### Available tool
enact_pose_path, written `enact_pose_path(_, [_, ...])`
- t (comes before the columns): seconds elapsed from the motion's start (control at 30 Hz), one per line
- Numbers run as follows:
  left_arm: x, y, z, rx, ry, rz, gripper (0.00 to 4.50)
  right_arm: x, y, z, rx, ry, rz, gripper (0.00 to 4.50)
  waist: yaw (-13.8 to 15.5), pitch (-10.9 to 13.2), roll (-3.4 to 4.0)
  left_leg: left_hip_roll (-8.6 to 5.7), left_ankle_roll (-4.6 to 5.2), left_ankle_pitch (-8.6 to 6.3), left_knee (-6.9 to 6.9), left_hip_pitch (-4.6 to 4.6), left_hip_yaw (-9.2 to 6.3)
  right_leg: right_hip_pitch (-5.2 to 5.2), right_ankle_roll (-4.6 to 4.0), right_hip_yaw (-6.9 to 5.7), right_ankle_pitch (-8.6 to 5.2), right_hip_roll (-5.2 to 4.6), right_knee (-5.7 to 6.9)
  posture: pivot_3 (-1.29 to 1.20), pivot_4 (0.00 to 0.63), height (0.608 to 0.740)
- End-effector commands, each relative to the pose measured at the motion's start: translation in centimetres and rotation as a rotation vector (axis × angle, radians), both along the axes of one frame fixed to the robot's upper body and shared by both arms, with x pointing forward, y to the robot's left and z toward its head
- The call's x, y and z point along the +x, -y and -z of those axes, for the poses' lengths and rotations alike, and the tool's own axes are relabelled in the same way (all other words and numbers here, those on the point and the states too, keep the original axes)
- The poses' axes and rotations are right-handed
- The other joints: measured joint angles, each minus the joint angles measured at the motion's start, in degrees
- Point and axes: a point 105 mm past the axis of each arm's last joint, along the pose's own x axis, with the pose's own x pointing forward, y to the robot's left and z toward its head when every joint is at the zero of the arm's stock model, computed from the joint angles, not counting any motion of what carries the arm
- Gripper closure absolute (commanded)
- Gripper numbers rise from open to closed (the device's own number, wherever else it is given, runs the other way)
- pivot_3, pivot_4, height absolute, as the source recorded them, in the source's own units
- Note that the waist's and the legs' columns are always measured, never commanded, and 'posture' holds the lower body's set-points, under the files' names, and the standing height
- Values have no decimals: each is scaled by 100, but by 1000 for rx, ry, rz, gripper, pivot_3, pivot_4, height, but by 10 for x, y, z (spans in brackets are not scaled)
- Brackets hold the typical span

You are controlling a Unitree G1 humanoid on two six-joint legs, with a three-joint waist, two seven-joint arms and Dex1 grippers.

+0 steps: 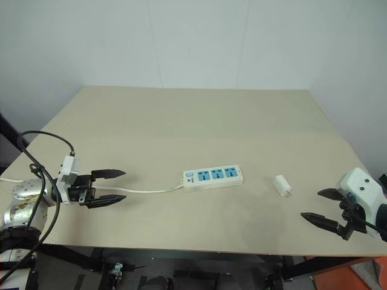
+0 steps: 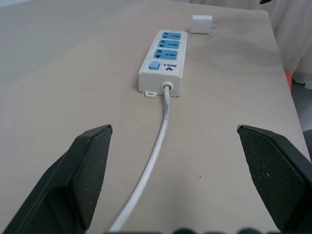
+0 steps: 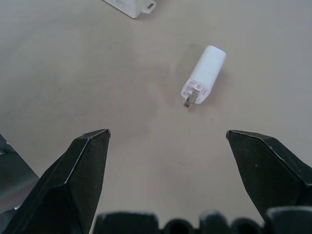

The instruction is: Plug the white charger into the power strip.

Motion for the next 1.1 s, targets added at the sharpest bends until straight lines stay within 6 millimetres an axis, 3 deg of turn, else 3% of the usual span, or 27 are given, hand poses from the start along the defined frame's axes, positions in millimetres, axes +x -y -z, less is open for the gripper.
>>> enact_pose_path(0.03, [4, 5, -2, 29, 21, 25, 15, -1, 6, -12, -13, 54, 27, 0, -1, 0, 0, 0, 0, 0, 0, 0, 0, 0, 0, 0, 0, 0, -1, 0, 150, 740])
enact_pose_path(0.5, [17, 20, 13, 24, 6, 54, 15, -8, 14, -19, -49, 56, 72, 0, 13, 1, -2, -1, 0, 0, 0, -1, 1, 1, 2, 0, -1, 0, -2, 0, 150, 740])
enact_pose_path(0.9, [19, 21, 19, 50, -30, 67, 15, -7, 9, -14, -39, 62, 75, 0, 15, 1, -3, -1, 0, 0, 0, -2, 0, 1, 3, 0, -1, 0, -2, 0, 150, 740])
enact_pose_path(1.1, [24, 32, 30, 117, -23, 108, 15, -5, -16, -18, -20, 65, 26, 0, 24, 1, -3, -2, 0, 0, 0, -2, 0, 0, 3, 0, -1, 0, -1, 0, 150, 740])
